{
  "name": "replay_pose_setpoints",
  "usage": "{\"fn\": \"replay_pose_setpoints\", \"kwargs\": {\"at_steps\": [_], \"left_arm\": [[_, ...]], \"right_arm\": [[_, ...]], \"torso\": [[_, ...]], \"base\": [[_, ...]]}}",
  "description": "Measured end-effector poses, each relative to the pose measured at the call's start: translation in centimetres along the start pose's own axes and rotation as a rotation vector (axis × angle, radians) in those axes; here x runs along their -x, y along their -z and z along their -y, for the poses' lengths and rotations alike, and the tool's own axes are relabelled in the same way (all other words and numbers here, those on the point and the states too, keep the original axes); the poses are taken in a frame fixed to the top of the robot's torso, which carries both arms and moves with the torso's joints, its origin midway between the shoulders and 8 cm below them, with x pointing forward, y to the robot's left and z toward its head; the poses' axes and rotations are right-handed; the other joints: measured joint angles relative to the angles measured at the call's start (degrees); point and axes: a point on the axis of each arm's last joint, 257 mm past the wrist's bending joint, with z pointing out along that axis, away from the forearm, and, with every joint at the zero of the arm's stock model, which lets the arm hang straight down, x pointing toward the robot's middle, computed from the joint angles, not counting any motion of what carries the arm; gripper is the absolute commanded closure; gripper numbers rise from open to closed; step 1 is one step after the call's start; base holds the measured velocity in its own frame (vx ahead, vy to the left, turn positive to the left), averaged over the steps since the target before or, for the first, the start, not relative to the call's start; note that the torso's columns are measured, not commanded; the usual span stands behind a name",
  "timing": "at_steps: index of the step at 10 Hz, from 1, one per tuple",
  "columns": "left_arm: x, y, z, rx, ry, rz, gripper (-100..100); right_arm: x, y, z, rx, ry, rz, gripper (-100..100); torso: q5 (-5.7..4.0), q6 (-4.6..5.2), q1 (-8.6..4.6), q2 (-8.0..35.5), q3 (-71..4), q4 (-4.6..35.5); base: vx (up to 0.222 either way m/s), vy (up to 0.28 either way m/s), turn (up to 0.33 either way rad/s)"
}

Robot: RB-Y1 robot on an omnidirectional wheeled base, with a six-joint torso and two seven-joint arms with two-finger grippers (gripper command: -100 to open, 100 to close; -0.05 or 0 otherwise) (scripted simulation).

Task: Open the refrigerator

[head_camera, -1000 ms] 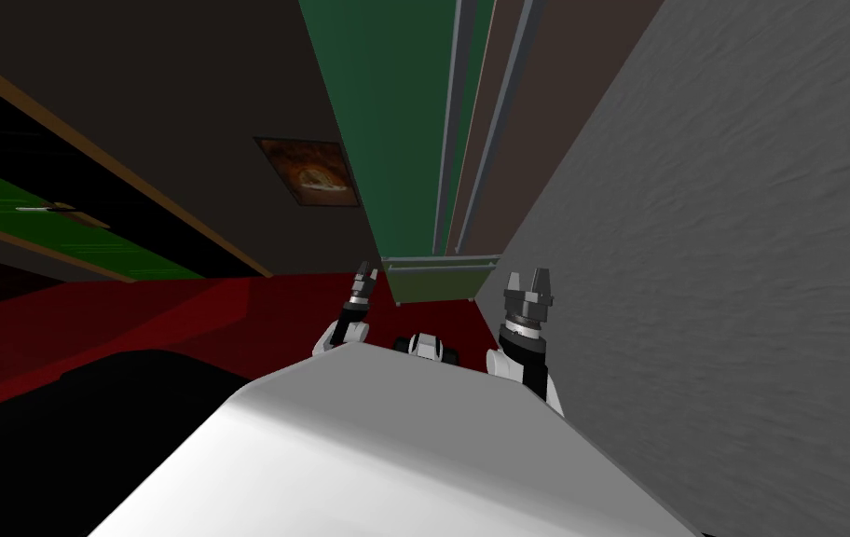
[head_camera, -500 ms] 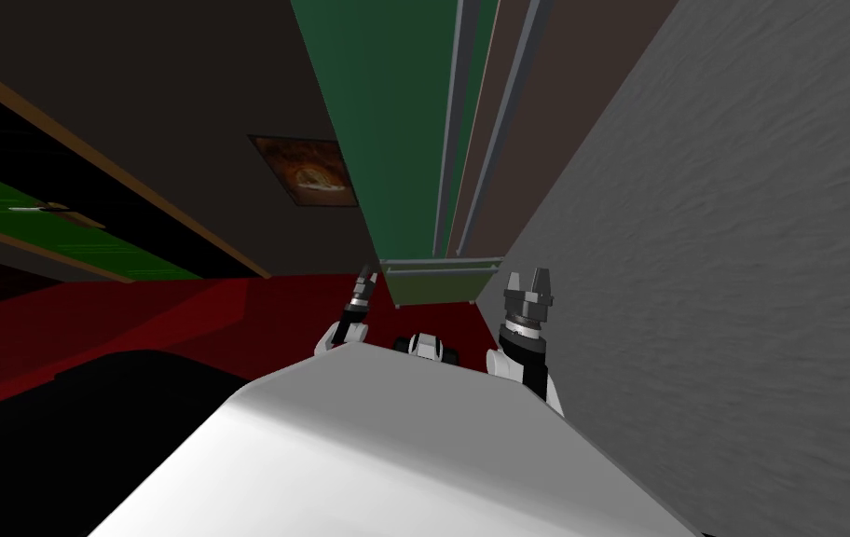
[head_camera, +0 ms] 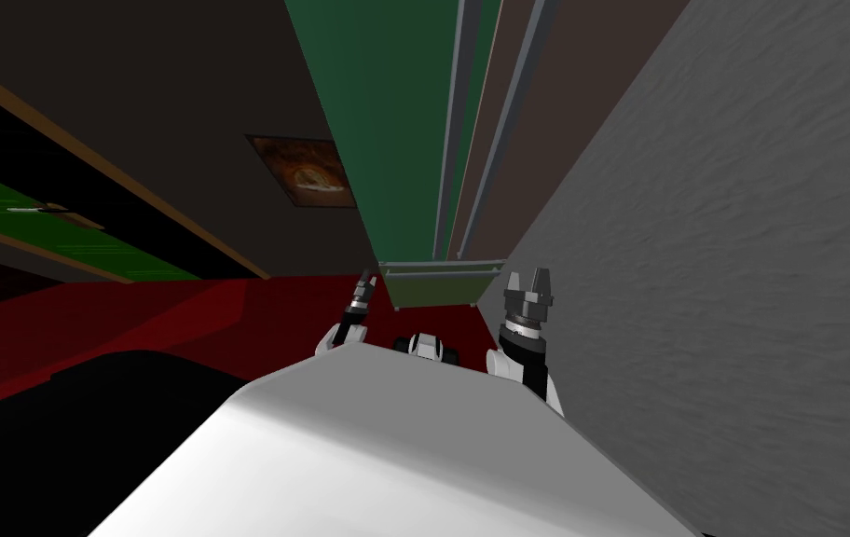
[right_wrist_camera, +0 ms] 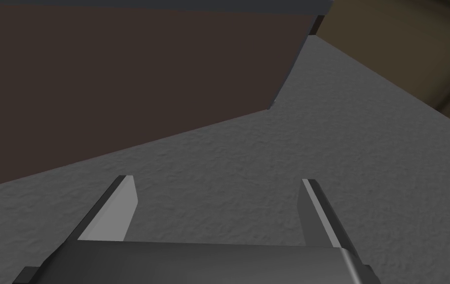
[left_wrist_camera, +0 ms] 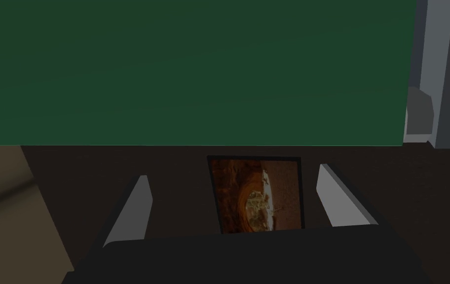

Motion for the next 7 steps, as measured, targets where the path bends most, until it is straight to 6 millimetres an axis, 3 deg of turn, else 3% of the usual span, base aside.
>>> {"fn": "replay_pose_setpoints", "kwargs": {"at_steps": [7], "left_arm": [[0.9, 1.9, -5.3, 0.076, -0.024, 0.011, -100]], "right_arm": [[0.0, 0.0, 0.0, 0.0, 0.0, 0.0, 0]], "torso": [[0.0, 0.0, 0.0, 0.04, 0.01, 0.0]], "base": [[0.075, 0.001, 0.013]]}}
